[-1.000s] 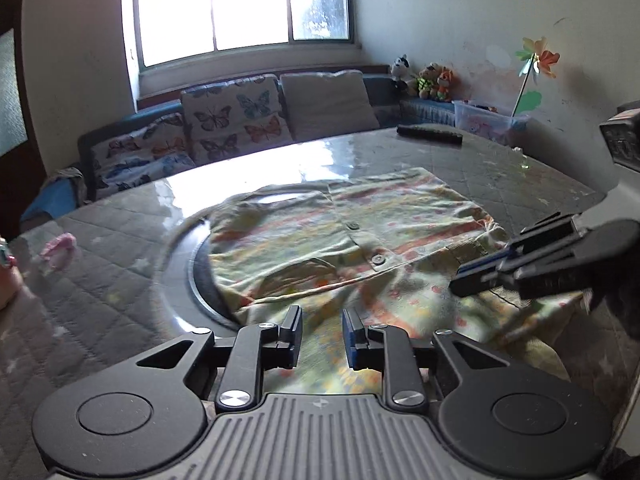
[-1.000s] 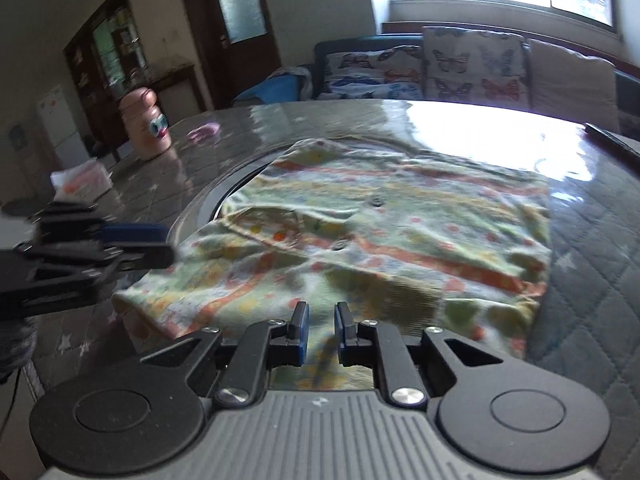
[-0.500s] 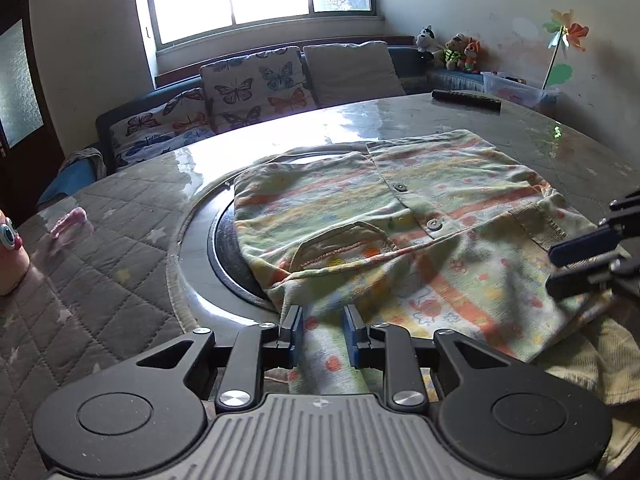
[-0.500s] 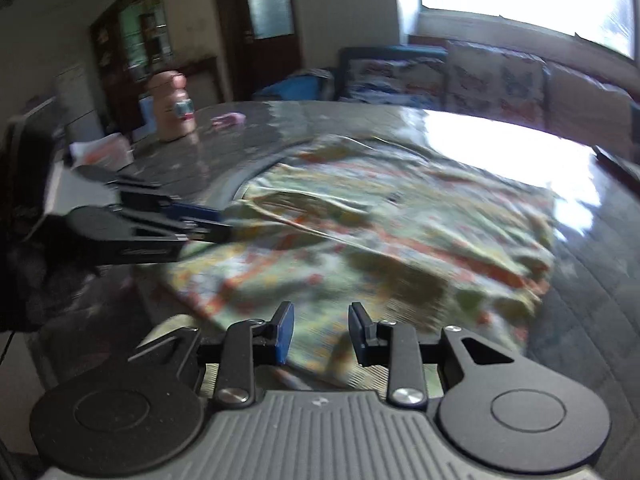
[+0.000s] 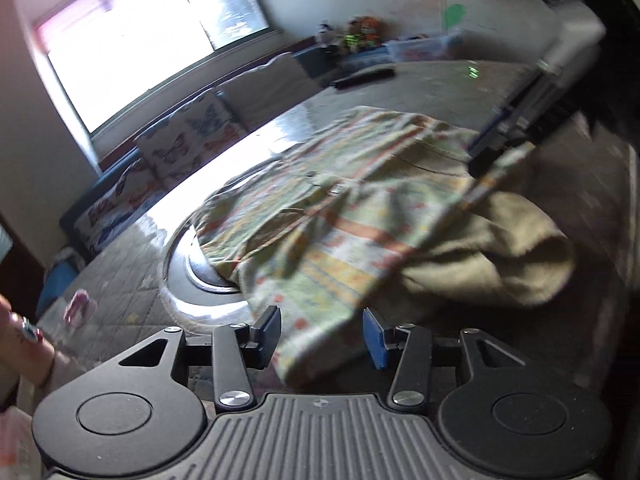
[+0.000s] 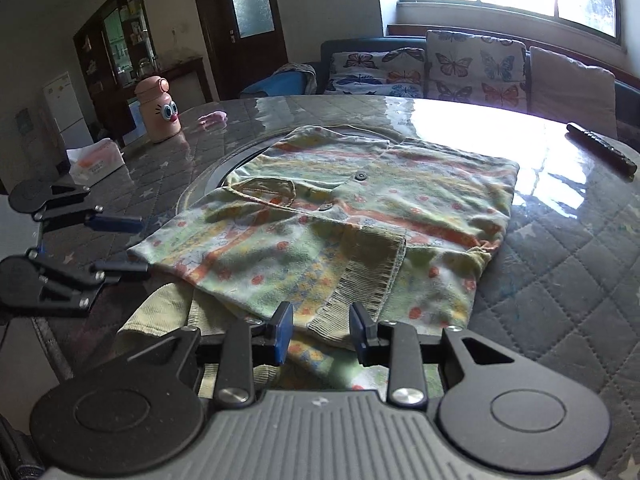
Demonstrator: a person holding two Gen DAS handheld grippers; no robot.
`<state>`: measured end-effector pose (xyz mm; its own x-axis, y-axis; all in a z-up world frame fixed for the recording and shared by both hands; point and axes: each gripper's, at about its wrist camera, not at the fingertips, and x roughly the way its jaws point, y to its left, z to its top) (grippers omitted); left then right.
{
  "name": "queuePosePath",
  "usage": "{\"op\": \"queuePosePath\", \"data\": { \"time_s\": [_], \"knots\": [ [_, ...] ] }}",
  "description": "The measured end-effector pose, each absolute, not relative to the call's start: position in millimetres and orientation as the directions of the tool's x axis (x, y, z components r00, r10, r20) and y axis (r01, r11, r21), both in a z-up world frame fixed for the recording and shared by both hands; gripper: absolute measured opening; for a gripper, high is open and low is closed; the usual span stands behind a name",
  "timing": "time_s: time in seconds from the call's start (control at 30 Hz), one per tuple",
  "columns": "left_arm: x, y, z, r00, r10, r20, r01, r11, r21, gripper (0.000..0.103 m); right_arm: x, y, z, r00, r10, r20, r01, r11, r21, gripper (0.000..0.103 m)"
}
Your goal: Fold clothes
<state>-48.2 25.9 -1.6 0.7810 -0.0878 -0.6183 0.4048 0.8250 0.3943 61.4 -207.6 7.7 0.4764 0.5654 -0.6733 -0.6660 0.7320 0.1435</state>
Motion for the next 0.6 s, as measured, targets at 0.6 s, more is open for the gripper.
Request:
{"op": "queuePosePath", "data": {
  "time_s": [0.6],
  "knots": [
    [-38.3,-21.6,2.3,0.788,-0.304,-0.535,0.521,0.793,0.316,0.012,31.0,-231.1,12.6,0.523,0.517,-0.678,-0.661,0.748,0.061,0.036]
  ]
}}
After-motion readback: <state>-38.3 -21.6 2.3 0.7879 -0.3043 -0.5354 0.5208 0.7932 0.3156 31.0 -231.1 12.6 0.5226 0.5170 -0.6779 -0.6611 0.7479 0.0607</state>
